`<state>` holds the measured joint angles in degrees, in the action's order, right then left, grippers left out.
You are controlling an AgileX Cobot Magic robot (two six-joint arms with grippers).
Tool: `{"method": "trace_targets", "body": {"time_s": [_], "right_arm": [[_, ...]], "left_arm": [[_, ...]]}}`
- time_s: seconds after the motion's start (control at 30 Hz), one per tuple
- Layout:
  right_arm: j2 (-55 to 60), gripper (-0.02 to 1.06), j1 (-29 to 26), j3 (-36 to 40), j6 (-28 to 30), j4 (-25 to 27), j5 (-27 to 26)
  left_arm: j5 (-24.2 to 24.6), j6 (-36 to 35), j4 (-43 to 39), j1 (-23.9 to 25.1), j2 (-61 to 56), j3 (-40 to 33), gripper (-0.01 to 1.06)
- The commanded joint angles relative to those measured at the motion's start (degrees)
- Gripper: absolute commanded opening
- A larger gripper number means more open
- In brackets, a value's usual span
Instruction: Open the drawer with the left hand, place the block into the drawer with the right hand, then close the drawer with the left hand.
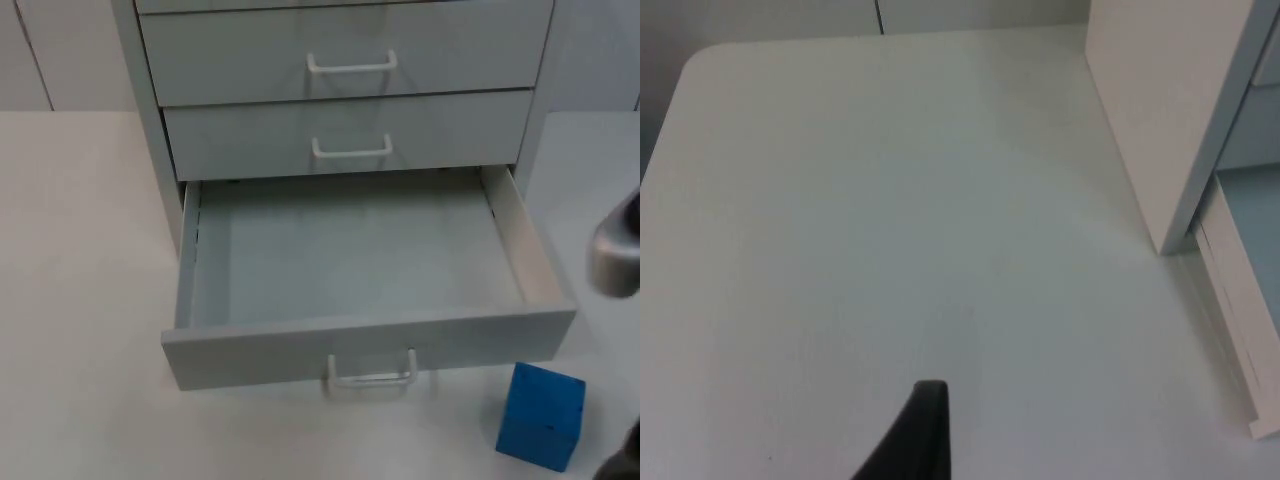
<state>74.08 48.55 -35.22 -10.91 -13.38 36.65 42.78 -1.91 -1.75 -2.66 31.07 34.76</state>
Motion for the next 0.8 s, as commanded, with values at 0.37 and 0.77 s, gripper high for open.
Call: {"method": "trace_targets", "body": {"time_s": [0.37, 0.77], "right_arm": [[14.86, 0.98, 2.10, 0.31, -19.32, -26.66, -13.17], [19.70, 0.98, 1.95, -0.74, -23.22, -34.99, -17.37]], "left_arm": [[-0.68, -0.36, 0.48, 0.09, -0.23, -0.25, 1.05], [-0.68, -0.36, 0.48, 0.09, -0.23, -0.25, 1.05]]}}
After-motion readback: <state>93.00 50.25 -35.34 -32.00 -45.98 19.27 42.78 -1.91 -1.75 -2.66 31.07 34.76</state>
